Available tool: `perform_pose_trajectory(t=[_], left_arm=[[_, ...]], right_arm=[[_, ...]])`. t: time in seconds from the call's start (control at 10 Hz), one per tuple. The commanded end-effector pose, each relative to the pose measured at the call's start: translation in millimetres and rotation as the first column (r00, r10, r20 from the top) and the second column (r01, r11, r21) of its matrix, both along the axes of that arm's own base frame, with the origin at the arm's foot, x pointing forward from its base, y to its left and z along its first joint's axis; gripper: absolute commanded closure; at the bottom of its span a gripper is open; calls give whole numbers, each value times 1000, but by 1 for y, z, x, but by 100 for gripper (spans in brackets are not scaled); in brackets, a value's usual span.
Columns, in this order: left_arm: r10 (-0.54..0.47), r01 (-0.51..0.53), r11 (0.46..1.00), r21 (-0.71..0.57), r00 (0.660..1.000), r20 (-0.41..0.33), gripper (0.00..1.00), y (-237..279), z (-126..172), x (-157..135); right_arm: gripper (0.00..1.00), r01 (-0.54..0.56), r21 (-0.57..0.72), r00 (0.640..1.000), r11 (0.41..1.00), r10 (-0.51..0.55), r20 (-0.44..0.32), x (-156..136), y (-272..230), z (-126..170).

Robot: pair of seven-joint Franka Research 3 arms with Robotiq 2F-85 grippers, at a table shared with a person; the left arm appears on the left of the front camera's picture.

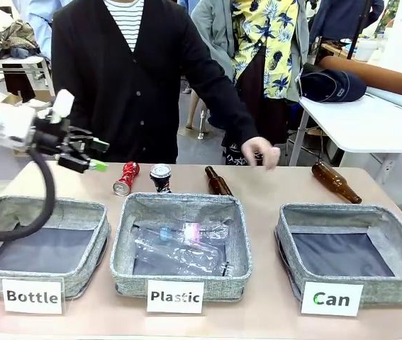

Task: Sort the can waste into the basket.
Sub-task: Pick up the can waste from the table and place it in the right Fabric basket.

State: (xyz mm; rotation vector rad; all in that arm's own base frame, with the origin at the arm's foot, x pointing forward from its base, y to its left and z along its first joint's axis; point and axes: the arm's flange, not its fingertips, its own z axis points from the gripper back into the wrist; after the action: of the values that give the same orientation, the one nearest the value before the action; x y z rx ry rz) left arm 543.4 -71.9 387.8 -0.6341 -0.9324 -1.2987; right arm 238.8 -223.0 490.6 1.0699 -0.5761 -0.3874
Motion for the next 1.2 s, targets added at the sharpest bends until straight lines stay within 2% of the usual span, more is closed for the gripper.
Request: perform_pose_trajectory(t=[0.0,0.3,0.5,0.8,1.1], left_arm=[[-5,7,999,41,999,-54,0,-17,-7,32],[-105,106,994,6,986,-130,0,-45,-24,52],[-145,147,989,-1,978,-151,0,-67,-44,56],[-95,94,995,-15,985,-146,0,-88,-66,64],[-123,118,992,-38,976,-177,0,-102,-79,66]], right_arm=[[0,-5,5,999,1000,5,38,1,-1,1],[0,-5,5,999,1000,5,38,1,-1,1],[0,-5,5,999,1000,5,38,1,-1,1],[0,-5,5,999,1000,5,38,1,-1,1],[0,-5,5,999,1000,5,38,1,-1,1]])
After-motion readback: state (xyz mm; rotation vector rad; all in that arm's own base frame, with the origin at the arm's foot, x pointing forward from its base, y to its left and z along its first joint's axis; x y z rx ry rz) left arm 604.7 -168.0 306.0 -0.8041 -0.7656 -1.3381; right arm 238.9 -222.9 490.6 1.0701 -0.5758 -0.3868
